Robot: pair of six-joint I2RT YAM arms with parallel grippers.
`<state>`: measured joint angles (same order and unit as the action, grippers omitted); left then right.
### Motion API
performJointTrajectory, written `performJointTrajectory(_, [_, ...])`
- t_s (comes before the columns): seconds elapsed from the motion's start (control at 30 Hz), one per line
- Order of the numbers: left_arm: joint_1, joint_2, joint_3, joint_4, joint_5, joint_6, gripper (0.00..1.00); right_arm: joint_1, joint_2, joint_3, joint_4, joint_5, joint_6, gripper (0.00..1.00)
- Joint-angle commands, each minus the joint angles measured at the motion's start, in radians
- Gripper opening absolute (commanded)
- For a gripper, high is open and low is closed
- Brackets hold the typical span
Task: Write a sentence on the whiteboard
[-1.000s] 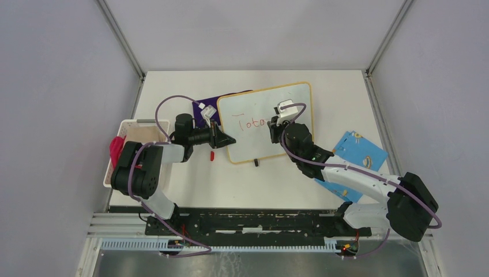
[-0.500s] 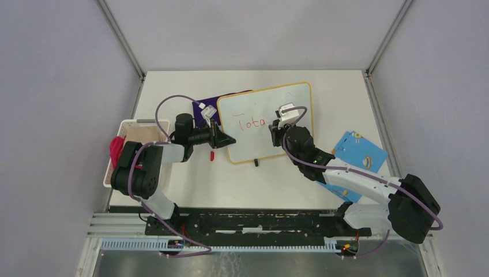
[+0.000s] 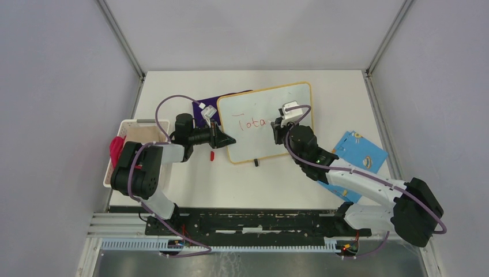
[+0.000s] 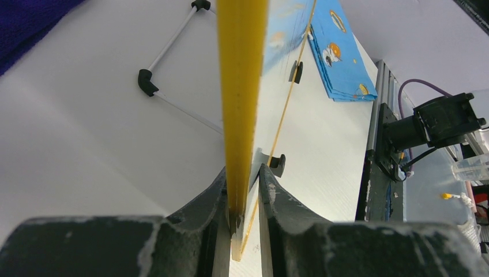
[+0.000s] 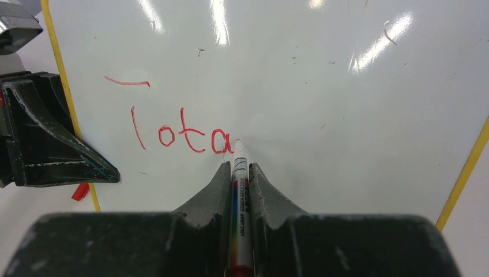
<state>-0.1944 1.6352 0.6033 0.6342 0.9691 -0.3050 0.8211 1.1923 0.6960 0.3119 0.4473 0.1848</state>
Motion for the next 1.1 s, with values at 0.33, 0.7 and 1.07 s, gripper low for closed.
performJointTrajectory(0.33, [-0.005, 0.013, 0.005, -0.079, -0.142, 0.083, 0.02, -0.025, 0.036, 0.097, 0.042, 0.001, -0.011, 0.0])
performJointTrajectory(0.7, [-0.007, 0.012, 0.008, -0.087, -0.146, 0.087, 0.02, -0.042, 0.053, 0.066, 0.043, 0.001, -0.003, 0.0])
performJointTrajectory(1.07, [-0.007, 0.009, 0.01, -0.096, -0.151, 0.091, 0.02, -0.045, 0.018, 0.002, 0.043, 0.004, 0.012, 0.0])
